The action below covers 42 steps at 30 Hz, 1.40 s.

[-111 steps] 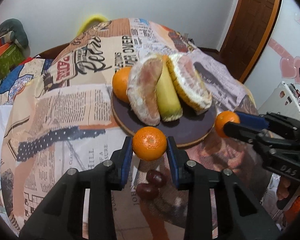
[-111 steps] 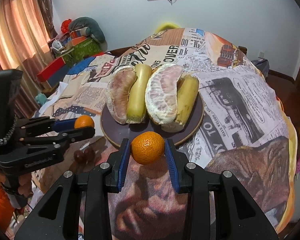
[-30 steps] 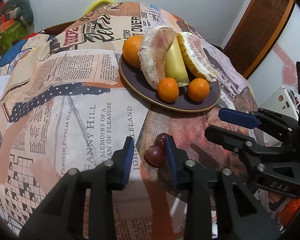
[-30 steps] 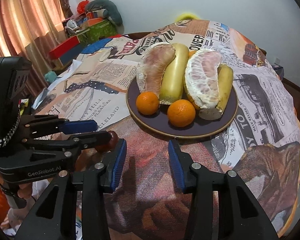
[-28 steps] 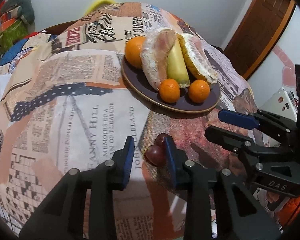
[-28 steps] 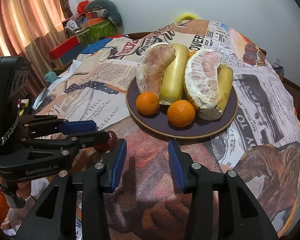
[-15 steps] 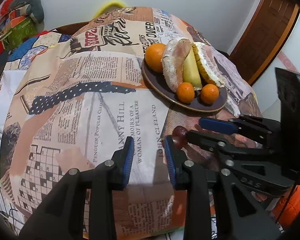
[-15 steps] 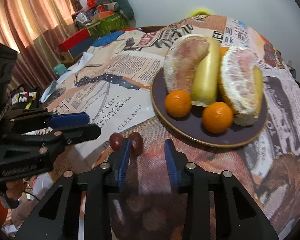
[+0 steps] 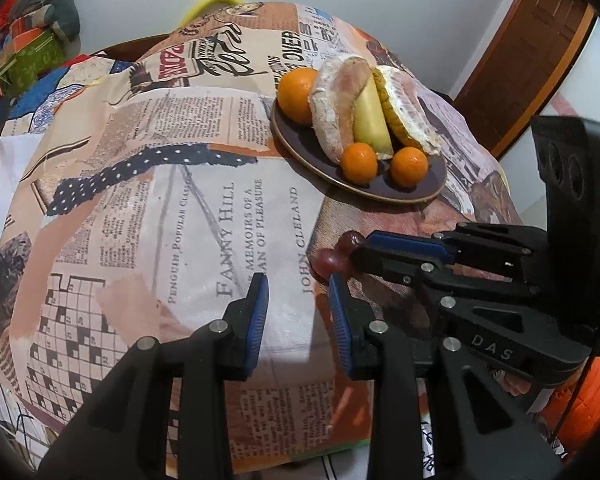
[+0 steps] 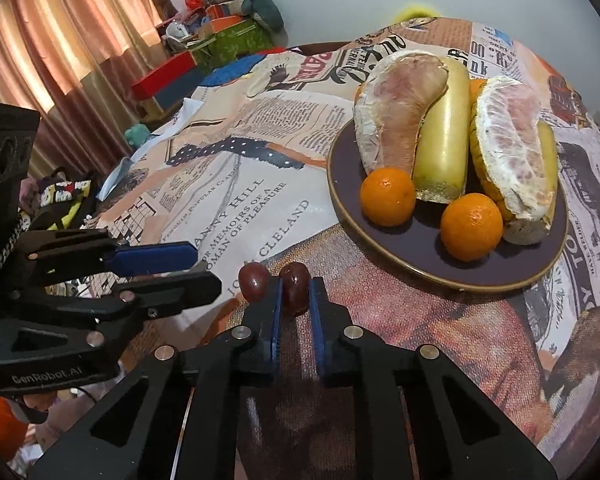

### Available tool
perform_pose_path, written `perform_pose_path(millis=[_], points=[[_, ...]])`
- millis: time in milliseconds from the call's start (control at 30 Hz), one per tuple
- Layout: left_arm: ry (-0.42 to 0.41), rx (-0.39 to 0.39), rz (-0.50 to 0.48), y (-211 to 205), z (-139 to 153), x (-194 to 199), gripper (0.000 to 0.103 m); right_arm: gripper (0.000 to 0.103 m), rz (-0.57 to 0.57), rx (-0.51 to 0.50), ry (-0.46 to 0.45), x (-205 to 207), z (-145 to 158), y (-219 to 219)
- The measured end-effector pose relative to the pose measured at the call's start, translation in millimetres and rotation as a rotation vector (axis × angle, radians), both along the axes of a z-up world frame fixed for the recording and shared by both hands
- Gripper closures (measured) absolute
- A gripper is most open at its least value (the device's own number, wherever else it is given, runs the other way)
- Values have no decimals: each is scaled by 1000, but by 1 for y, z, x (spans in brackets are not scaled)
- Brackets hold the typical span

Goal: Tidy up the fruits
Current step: 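Move both grippers to the grapes and grasp a grape with each gripper, then carry the grapes to the plate and release them beside the mandarins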

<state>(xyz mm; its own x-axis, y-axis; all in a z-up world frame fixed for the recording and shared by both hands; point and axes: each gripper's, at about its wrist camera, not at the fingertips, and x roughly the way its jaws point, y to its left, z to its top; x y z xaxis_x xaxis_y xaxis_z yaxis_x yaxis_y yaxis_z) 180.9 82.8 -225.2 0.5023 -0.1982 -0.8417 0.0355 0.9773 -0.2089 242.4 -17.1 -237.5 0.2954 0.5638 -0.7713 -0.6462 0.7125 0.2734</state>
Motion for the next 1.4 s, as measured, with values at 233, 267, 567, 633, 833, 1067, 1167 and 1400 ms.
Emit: perform_pose_path(millis=[233, 267, 567, 633, 833, 1067, 1167, 1400], points=[[6, 3, -37, -16, -3, 6, 71, 91, -69, -10, -39, 1, 11, -25], [7, 3, -40, -18, -3, 8, 71, 91, -80, -12, -47, 1, 13, -30], [-16, 43, -33, -27, -10, 26, 71, 90, -100, -18, -28, 3, 16, -43], [-25, 44, -38, -27, -11, 27, 75, 87, -95, -15, -15, 4, 14, -42], [-44, 38, -27, -19, -7, 22, 78, 84, -59, -16, 1, 2, 10, -27], [-58, 32, 10, 0, 2, 9, 78, 84, -23, -33, 9, 6, 2, -3], [-61, 27, 18, 4, 3, 6, 78, 84, -12, -51, 19, 7, -5, 5], [-66, 27, 20, 4, 4, 6, 78, 87, -16, -59, -23, 3, -2, 3]])
